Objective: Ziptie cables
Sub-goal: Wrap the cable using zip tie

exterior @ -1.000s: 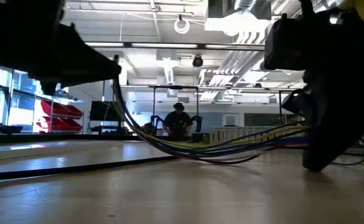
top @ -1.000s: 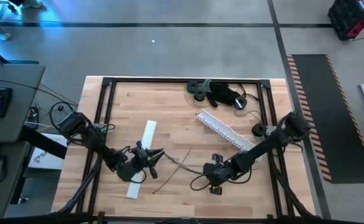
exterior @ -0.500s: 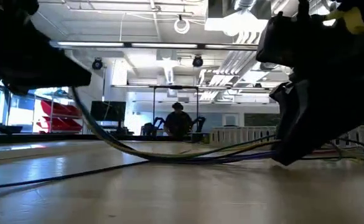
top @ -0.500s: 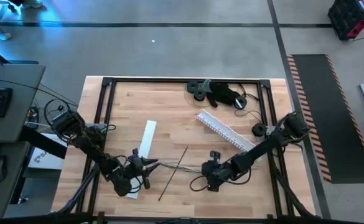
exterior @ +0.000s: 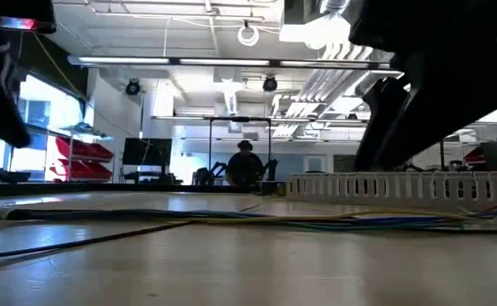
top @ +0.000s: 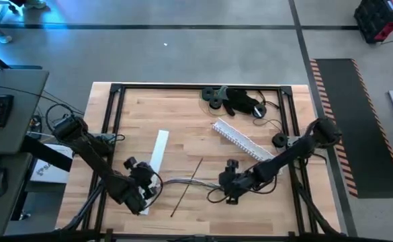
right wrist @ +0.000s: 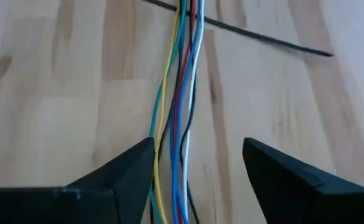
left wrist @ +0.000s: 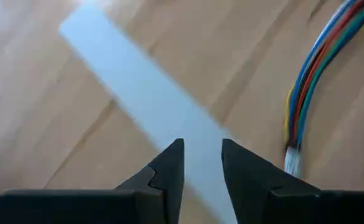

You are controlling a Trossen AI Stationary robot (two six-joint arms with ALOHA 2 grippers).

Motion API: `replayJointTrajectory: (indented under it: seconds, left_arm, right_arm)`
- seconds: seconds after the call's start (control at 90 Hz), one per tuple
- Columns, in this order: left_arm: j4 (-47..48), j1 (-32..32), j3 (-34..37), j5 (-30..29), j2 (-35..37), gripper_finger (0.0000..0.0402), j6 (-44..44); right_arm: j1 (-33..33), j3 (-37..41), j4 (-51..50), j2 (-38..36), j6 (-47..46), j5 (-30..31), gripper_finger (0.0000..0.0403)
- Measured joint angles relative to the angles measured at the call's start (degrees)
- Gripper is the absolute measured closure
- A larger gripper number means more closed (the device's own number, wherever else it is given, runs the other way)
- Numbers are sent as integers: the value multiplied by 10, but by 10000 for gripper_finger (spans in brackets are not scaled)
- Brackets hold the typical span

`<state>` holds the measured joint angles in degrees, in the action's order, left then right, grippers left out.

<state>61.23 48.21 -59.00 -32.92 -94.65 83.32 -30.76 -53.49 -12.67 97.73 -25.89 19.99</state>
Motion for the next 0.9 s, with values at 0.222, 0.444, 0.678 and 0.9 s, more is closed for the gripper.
replayJointTrajectory:
  seconds: [0.222, 0.444, 0.678, 0.9]
  left_arm:
    - [-257, 28, -40, 31, -23, 286, -133]
    - [-395, 33, -158, 78, -186, 345, -179]
    - [-181, 36, -322, 95, -312, 368, -78]
    - [-150, 51, -339, 68, -320, 319, 2]
  right_arm:
    - [-4, 0, 22, -5, 131, 2, 172]
    - [-9, 0, 43, 4, 125, 17, 172]
    - [-47, 0, 43, 4, 89, 51, 172]
    - [-83, 0, 44, 4, 56, 62, 172]
